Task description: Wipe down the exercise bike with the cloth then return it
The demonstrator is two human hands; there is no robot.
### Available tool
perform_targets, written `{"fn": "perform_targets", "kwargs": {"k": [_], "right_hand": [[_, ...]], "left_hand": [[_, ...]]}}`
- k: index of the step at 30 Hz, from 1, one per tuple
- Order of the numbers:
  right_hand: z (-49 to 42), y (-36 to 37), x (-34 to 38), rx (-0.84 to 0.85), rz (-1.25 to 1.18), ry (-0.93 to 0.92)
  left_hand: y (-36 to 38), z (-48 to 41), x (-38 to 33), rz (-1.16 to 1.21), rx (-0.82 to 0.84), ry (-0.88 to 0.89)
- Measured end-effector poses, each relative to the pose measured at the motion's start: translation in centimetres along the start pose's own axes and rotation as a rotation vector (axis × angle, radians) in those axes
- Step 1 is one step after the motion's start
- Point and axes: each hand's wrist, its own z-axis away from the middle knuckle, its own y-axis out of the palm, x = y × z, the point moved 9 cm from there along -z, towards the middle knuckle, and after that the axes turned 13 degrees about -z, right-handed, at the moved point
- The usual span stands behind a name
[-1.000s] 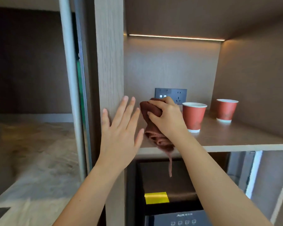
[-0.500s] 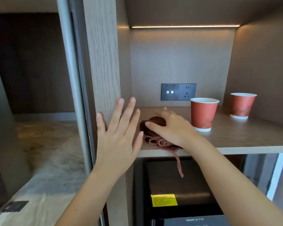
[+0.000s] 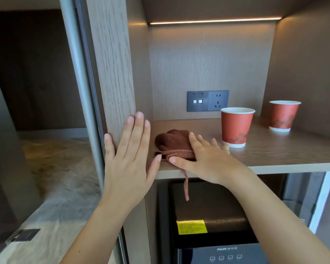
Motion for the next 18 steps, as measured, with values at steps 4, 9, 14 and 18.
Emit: {"fn": "perform_targets", "kwargs": {"k": [4,9,14,18], "right_hand": [[-2.1,1.4,1.9,0.081,0.037,0.028],[-4.2,2.6,3.7,0.097,0.062,0.122],[-5.1,3.2,3.9,0.090,0.030,0.100],[-3.9,2.2,3.5,0.088,0.005,-0.008]], "left_hand": [[0.0,0.1,0.5,0.030,0.024,-0.019],[-0.1,0.1,0.5,0.048,0.035,-0.038],[-0.3,0.1,0.3,0.048,0.028,-0.052],[-1.1,0.3,0.3,0.044,-0.011,-0.075]]}}
